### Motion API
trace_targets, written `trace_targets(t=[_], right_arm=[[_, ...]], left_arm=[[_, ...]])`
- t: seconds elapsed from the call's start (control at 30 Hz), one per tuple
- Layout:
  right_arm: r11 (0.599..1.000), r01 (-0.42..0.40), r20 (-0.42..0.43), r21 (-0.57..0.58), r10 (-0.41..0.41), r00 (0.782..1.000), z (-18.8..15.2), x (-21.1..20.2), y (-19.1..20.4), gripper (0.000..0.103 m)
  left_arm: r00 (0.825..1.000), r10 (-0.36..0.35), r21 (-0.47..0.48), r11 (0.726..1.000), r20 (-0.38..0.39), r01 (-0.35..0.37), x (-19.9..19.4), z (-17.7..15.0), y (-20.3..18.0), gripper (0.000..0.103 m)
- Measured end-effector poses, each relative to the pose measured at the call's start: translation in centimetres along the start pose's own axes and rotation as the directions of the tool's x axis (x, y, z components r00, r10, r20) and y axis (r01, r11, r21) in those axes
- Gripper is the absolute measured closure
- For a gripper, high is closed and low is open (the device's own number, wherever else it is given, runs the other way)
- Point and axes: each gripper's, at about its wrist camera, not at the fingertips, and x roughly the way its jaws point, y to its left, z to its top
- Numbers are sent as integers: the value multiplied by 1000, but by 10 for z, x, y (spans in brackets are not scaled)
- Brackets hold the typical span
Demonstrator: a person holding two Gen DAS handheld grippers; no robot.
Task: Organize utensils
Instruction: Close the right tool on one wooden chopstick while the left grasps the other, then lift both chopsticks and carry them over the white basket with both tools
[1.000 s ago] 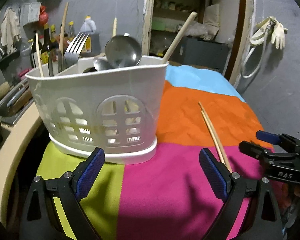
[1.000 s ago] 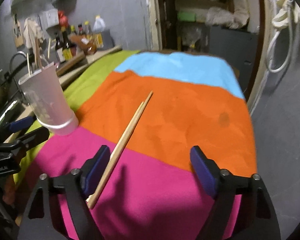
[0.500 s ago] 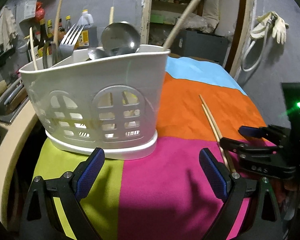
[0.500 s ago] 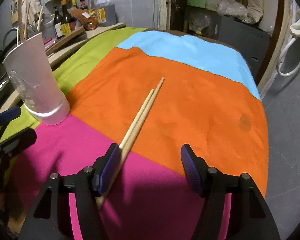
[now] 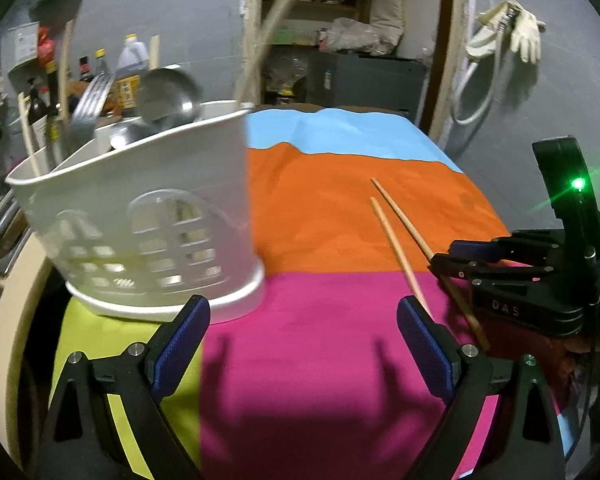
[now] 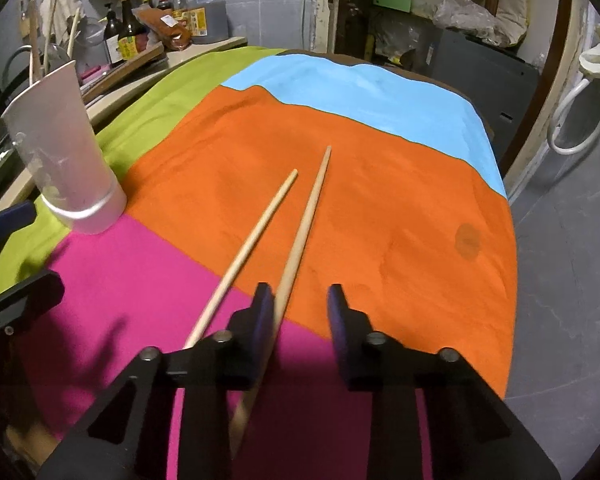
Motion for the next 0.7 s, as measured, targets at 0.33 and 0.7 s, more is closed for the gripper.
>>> trace_targets(t=[0.33, 0.7], right_arm=[[999, 13, 10, 34, -13, 1000, -14, -13, -28, 95], [990, -108, -46, 89, 113, 993, 3, 6, -47, 95]], left_arm=[[989, -109, 47, 992, -100, 114, 34, 23, -28, 41], [960, -167, 58, 981, -225, 184, 76, 43, -37, 61]])
